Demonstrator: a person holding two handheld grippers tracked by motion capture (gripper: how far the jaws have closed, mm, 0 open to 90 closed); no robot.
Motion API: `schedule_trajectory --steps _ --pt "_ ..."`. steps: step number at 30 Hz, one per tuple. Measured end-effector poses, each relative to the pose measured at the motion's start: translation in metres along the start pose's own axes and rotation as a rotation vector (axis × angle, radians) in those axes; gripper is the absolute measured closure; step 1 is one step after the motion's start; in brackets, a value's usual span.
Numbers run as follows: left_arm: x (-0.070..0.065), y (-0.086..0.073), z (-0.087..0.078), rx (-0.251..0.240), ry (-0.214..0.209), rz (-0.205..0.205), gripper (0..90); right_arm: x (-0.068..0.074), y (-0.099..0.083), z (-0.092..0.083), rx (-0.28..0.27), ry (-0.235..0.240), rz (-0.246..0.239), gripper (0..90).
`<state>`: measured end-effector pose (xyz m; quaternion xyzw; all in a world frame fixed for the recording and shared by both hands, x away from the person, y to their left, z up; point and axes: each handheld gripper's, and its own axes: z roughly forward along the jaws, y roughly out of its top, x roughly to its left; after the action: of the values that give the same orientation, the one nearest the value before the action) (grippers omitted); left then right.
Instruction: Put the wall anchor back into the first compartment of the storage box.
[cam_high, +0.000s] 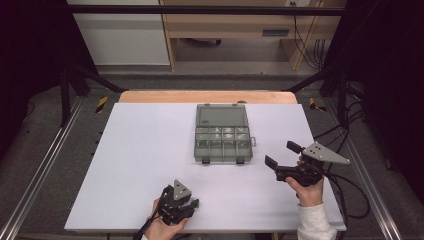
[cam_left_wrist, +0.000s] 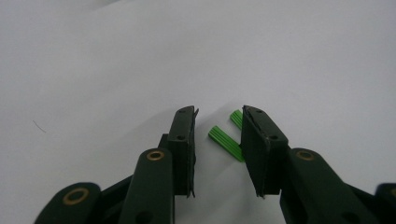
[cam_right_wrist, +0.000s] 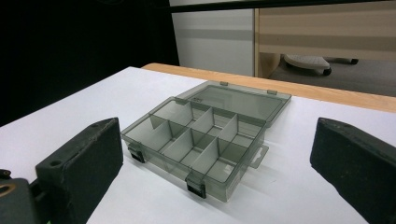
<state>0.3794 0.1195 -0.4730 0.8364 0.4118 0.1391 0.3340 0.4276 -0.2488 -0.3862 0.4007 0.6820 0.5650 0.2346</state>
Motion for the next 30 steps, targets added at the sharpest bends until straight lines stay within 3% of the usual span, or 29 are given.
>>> schedule_trajectory --steps 15,30 --pt "-0.0018 0.001 -0.0008 0.024 -0.026 0.015 83.5 0.0005 0.0005 -0.0003 -0.005 0.002 0.004 2.8" --pt "0.0016 0.0039 -0.0028 0.017 -0.043 0.038 84.0 0.0009 0.0 0.0008 -0.002 0.007 0.0 2.8"
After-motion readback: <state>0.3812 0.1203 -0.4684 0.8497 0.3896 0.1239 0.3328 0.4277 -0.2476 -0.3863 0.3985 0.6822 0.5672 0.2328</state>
